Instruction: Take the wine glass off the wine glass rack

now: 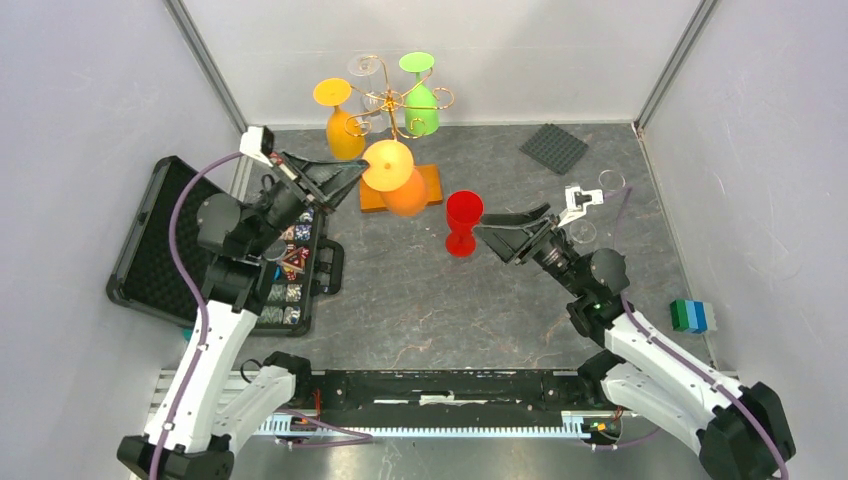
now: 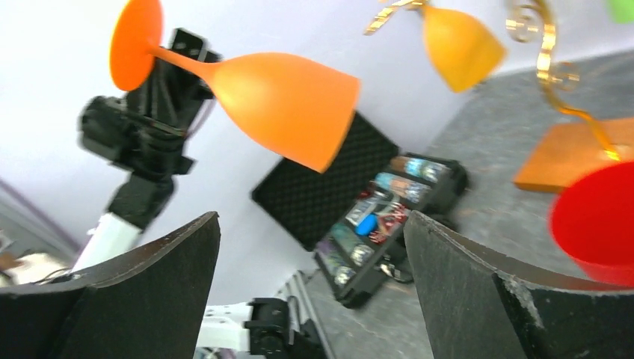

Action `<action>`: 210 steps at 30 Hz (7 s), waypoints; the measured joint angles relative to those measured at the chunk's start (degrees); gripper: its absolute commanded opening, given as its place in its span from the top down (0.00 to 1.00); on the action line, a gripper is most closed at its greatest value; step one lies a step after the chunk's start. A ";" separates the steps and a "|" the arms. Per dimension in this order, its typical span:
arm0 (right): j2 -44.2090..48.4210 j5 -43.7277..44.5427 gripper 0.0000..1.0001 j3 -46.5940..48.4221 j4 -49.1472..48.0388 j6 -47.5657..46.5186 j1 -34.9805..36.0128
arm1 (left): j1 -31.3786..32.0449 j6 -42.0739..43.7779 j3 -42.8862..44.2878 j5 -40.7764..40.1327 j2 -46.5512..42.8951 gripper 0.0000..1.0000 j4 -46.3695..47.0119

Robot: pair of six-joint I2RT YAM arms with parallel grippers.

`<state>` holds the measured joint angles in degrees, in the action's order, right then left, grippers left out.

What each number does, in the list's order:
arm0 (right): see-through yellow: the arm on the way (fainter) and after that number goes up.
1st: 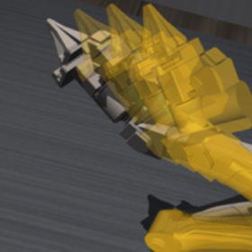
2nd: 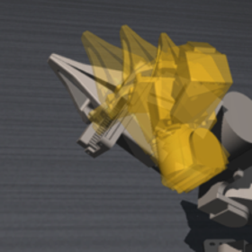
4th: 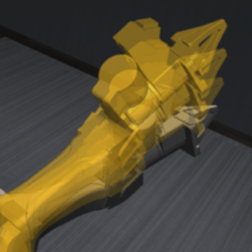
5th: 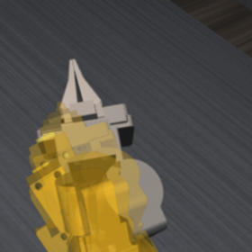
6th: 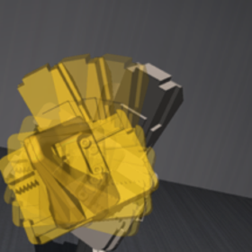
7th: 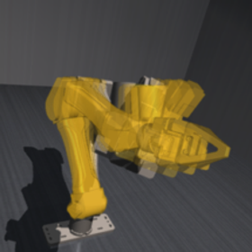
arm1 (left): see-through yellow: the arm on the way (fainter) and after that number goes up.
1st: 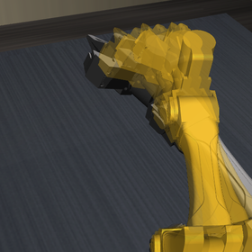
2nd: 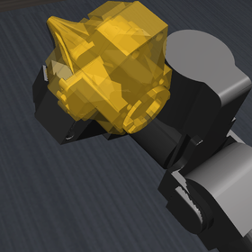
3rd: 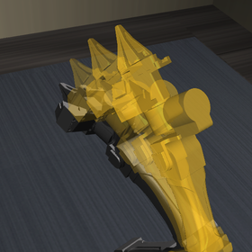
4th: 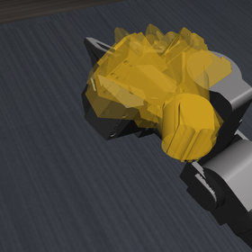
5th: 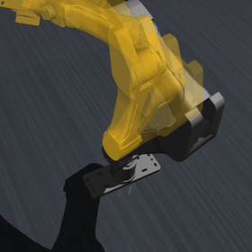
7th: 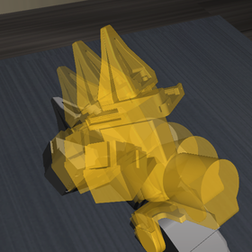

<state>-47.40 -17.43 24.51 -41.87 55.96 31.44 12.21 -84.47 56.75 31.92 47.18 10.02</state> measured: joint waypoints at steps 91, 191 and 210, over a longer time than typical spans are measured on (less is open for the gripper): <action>-25.92 35.10 1.00 40.30 81.90 -55.36 1.64 | 19.26 57.79 9.11 -36.44 6.08 0.00 -37.81; 2.97 14.60 0.39 33.73 65.48 -51.04 -6.08 | -15.30 39.41 37.11 -18.51 45.09 0.44 -27.15; 2.93 14.40 0.40 32.98 65.07 -49.94 -6.08 | -16.90 27.98 32.83 -6.10 47.08 0.75 -15.23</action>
<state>-44.47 -3.03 57.49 23.20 6.02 25.36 -4.69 -56.49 89.58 25.82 94.26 -5.21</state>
